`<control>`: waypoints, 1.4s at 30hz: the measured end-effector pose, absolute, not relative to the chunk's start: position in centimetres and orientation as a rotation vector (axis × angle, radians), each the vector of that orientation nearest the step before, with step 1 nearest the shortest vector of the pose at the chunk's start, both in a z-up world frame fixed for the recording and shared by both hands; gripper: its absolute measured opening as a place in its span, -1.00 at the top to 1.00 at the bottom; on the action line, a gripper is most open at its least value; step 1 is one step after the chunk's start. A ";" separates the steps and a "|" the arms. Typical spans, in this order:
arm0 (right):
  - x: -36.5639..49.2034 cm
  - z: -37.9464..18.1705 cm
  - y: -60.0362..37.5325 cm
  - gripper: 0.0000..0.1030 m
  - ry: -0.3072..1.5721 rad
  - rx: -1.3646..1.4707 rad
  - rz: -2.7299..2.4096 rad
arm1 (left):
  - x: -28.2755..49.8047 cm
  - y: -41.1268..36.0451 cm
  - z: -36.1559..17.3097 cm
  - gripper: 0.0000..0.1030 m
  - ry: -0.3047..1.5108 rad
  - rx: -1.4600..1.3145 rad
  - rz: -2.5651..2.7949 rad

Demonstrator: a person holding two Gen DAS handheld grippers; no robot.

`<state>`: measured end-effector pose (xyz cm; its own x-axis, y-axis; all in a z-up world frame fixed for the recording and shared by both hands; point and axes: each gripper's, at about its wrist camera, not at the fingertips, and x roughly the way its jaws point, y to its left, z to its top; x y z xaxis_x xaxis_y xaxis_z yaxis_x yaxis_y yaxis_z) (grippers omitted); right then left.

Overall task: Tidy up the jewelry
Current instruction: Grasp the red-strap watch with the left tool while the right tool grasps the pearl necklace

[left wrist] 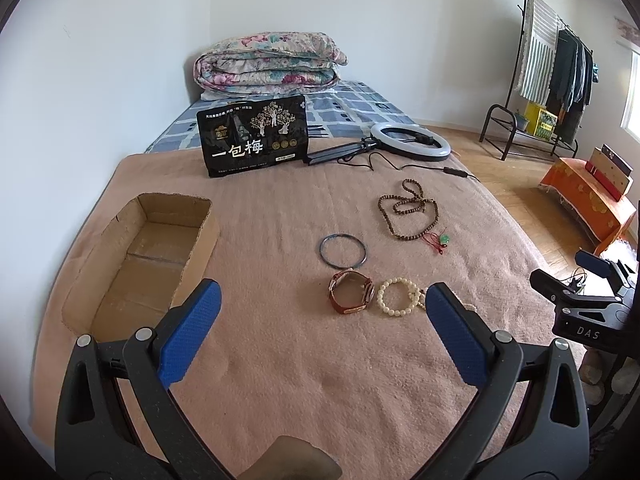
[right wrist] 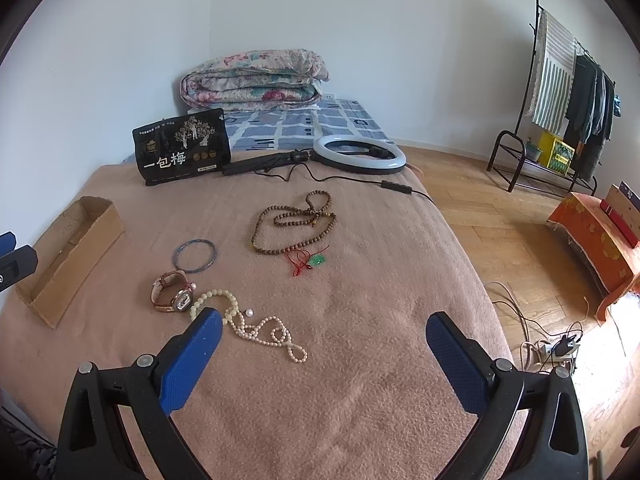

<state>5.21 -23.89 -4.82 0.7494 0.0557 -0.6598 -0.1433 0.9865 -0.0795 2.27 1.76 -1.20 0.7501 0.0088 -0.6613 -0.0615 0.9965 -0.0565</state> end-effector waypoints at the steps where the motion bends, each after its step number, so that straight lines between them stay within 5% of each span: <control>1: 5.5 -5.0 -23.8 -0.99 0.718 -0.134 0.104 | 2.5 1.8 -1.4 -1.00 0.726 -0.078 0.039; 15: 9.7 -9.3 -21.5 -0.94 0.833 -0.284 0.303 | 7.0 2.9 -6.7 -0.99 0.903 -0.135 0.022; 29: 11.9 -12.8 -17.2 -0.55 0.998 -0.372 0.524 | 11.0 2.9 -9.8 -0.09 1.041 -0.231 -0.080; 42: 14.2 -15.4 -16.8 -0.48 1.074 -0.415 0.567 | 14.7 3.0 -13.9 0.11 1.159 -0.322 -0.114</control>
